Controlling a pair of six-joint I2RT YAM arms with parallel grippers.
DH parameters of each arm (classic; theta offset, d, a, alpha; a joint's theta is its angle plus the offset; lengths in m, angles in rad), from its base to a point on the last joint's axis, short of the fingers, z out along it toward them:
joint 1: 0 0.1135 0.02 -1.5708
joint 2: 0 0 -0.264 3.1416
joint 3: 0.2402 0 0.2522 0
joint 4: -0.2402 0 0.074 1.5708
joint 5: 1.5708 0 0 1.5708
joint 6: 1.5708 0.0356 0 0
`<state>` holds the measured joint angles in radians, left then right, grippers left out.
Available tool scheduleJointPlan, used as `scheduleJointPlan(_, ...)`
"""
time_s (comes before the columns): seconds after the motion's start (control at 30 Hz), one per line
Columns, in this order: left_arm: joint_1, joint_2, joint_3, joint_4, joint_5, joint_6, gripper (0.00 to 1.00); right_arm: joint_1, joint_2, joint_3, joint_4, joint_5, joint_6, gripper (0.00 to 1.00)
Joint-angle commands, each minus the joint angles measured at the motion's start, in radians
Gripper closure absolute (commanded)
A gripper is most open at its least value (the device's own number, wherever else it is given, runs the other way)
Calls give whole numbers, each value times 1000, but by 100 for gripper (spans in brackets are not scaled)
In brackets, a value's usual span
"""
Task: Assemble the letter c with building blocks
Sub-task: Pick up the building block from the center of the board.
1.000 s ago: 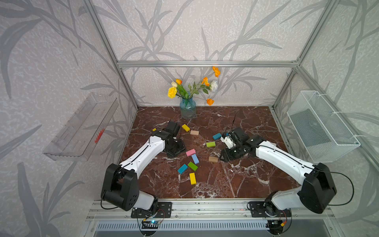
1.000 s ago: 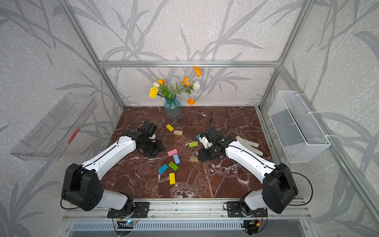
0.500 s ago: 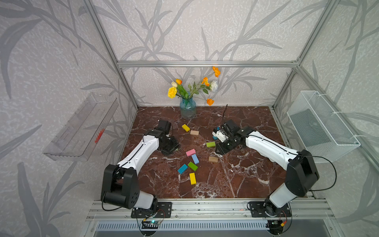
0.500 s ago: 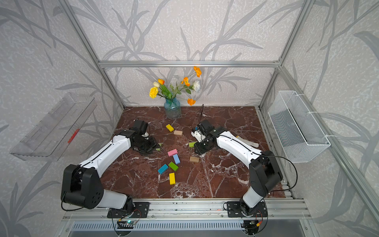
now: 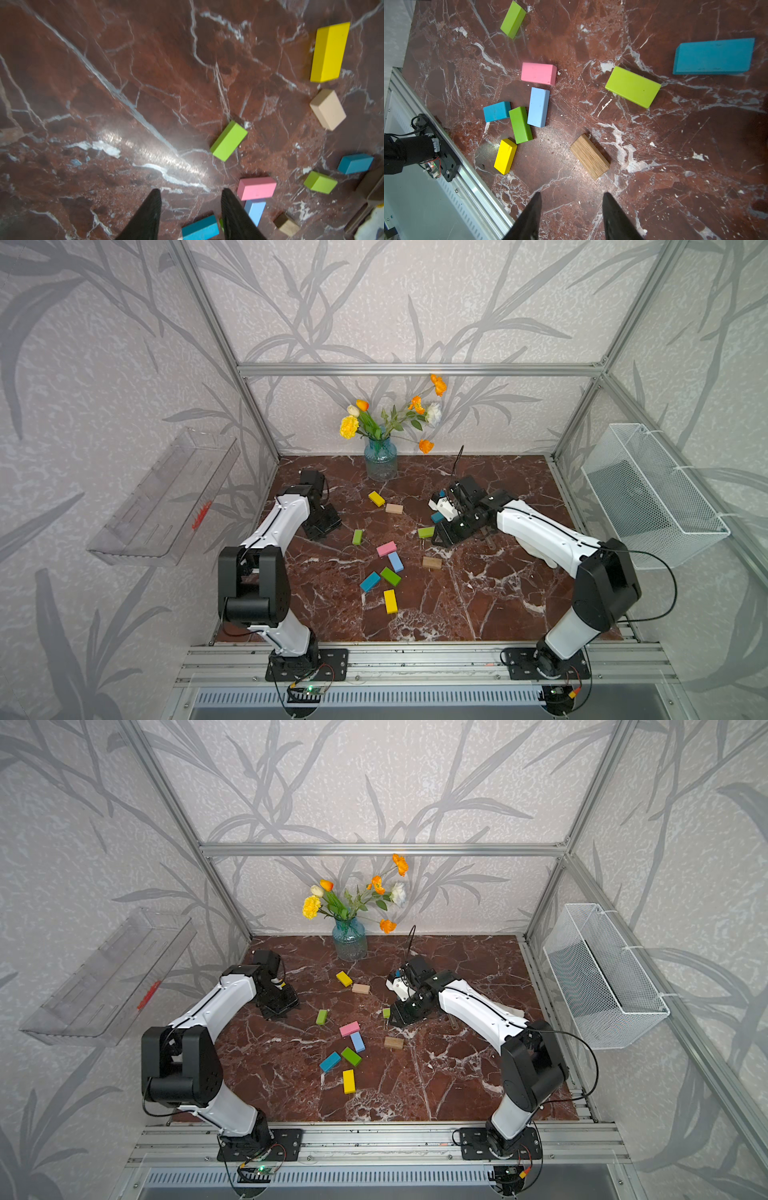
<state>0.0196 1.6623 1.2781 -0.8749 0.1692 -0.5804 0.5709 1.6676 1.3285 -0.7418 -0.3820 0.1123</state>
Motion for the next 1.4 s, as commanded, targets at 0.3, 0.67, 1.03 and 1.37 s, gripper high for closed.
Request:
scheduleJointPlan(0.3,100,293,300,-12,-218,154,53,-8,26,-7,27,-63,23,51)
scheduleJointPlan(0.67,112,448,373,177,-186,175,54,-14,125,20,61,-134,45,51)
scheduleJointPlan(1.03,112,496,425,208,-236,182,57,-14,149,27,88,-156,87,51)
scheduleJointPlan(1.37,112,566,518,141,-237,182,60,-18,136,10,66,-133,53,49)
